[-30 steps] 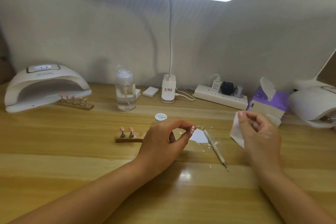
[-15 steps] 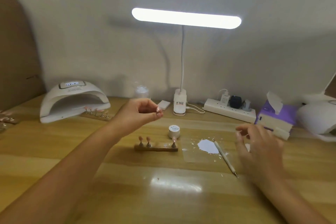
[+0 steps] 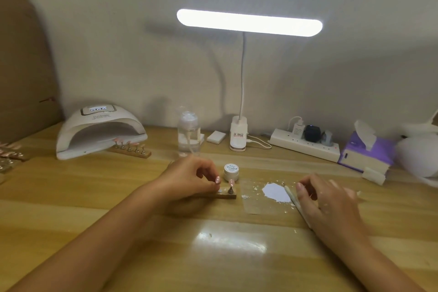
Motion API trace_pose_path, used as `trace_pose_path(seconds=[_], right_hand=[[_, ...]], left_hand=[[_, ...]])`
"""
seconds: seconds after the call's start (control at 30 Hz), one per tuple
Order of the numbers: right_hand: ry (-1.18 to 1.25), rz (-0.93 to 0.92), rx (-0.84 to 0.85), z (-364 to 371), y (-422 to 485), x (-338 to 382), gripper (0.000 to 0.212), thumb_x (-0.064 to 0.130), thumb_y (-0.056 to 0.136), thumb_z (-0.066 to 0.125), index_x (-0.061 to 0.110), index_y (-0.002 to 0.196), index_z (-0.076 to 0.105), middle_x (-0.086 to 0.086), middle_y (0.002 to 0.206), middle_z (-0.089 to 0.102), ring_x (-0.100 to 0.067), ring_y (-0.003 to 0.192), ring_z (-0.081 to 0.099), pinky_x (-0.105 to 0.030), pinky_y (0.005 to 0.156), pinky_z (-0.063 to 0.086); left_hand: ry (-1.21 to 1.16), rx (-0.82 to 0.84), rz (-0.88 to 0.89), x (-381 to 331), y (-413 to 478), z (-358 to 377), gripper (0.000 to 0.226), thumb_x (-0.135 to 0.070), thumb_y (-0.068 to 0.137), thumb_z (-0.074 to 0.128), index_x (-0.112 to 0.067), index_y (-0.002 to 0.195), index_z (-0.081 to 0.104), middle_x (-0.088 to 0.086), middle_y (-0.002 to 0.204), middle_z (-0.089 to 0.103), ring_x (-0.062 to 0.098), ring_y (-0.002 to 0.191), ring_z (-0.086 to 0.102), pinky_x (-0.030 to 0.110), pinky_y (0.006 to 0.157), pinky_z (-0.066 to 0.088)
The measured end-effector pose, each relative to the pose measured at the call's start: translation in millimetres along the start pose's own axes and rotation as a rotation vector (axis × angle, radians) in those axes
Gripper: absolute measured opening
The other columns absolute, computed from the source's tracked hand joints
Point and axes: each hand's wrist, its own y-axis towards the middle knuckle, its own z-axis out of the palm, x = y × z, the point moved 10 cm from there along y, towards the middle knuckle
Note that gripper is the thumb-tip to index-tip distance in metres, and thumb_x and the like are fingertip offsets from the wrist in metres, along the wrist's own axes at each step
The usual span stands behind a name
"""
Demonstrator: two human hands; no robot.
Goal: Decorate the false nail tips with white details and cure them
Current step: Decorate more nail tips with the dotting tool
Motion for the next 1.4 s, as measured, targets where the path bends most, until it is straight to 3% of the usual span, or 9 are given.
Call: trace_pose_path(seconds=[0.1,0.3,0.47,0.63,0.9,1.13,1.27,1.33,1.4], right_hand=[[0.014,-0.013,0.023,3.0,-0.2,1.6,0.015,0.028,0.093,0.060,0.029,0.078,0.057,0.018,0.066,0.053,-0.001,0.072,0.048,-0.035,0.080,0.025],[0.016,-0.007,0.030,5.5,0.3,-1.3,0.018,0.029,0.094,0.059,0.030,0.076,0.057,0.016,0.066,0.056,0.001,0.073,0.047,-0.033,0.080,0.022],[0.015,0.012,0.026,6.2,0.1,-3.7,0.022,0.035,0.092,0.064,0.031,0.071,0.056,0.016,0.064,0.057,0.000,0.072,0.050,-0.033,0.081,0.023],[-0.031,0.061,0.095,14.8,-1.1,-7.9,0.032,0.043,0.088,0.064,0.026,0.064,0.052,0.008,0.058,0.056,-0.002,0.071,0.053,-0.034,0.077,0.024],[-0.029,0.101,0.113,13.1,-1.5,-8.4,0.034,0.044,0.087,0.064,0.025,0.064,0.048,0.008,0.056,0.052,-0.007,0.069,0.053,-0.038,0.081,0.031],[0.018,0.136,-0.001,-3.1,3.5,-13.4,0.029,0.046,0.087,0.059,0.025,0.067,0.050,0.008,0.056,0.051,-0.008,0.063,0.051,-0.036,0.083,0.030],[0.066,0.316,-0.147,-35.3,11.7,-53.4,0.012,0.028,0.095,0.056,0.023,0.085,0.061,0.006,0.075,0.061,-0.015,0.074,0.056,-0.041,0.088,0.037],[0.004,0.456,-0.104,-39.0,9.6,-78.6,0.015,0.024,0.094,0.052,0.021,0.101,0.065,-0.001,0.103,0.066,-0.026,0.099,0.058,-0.047,0.097,0.040],[-0.187,0.556,0.066,-28.8,3.9,-97.5,0.029,0.031,0.094,0.050,0.025,0.120,0.061,-0.007,0.133,0.054,-0.030,0.123,0.047,-0.046,0.105,0.032]], left_hand=[[0.029,-0.030,-0.003,-1.0,-1.7,2.4,0.013,-0.040,0.073,0.082,-0.037,0.080,0.072,-0.022,0.081,0.070,-0.001,0.086,0.060,0.029,0.080,0.046],[0.081,-0.037,-0.012,-4.4,-2.2,4.9,0.021,-0.045,0.073,0.082,-0.035,0.087,0.070,-0.021,0.083,0.071,-0.003,0.088,0.059,0.040,0.098,0.044],[0.178,0.098,-0.065,6.8,-2.5,-3.7,0.036,-0.058,0.066,0.080,-0.044,0.095,0.064,-0.030,0.093,0.065,-0.009,0.093,0.055,0.030,0.093,0.042],[0.215,0.234,-0.110,27.7,-4.6,-9.3,0.025,-0.046,0.067,0.082,-0.040,0.086,0.067,-0.022,0.092,0.068,0.000,0.088,0.061,0.028,0.082,0.053],[0.171,0.208,-0.075,25.7,-4.0,-13.4,0.015,-0.041,0.072,0.083,-0.040,0.077,0.070,-0.018,0.084,0.070,-0.002,0.081,0.064,0.030,0.080,0.055],[0.269,0.218,-0.087,20.3,-6.2,-15.6,0.023,-0.044,0.072,0.082,-0.038,0.089,0.068,-0.019,0.095,0.069,-0.002,0.089,0.064,0.035,0.087,0.055],[0.294,0.211,-0.065,12.6,-6.7,-18.6,0.015,-0.044,0.074,0.080,-0.039,0.083,0.069,-0.019,0.091,0.068,-0.004,0.087,0.064,0.028,0.081,0.055],[0.311,0.211,-0.067,11.6,-7.3,-18.2,0.017,-0.044,0.075,0.080,-0.039,0.085,0.068,-0.020,0.093,0.067,-0.005,0.086,0.063,0.026,0.081,0.054],[0.333,0.221,-0.071,10.9,-7.5,-16.9,0.022,-0.043,0.075,0.080,-0.039,0.091,0.066,-0.021,0.095,0.066,-0.006,0.087,0.062,0.027,0.084,0.054]])
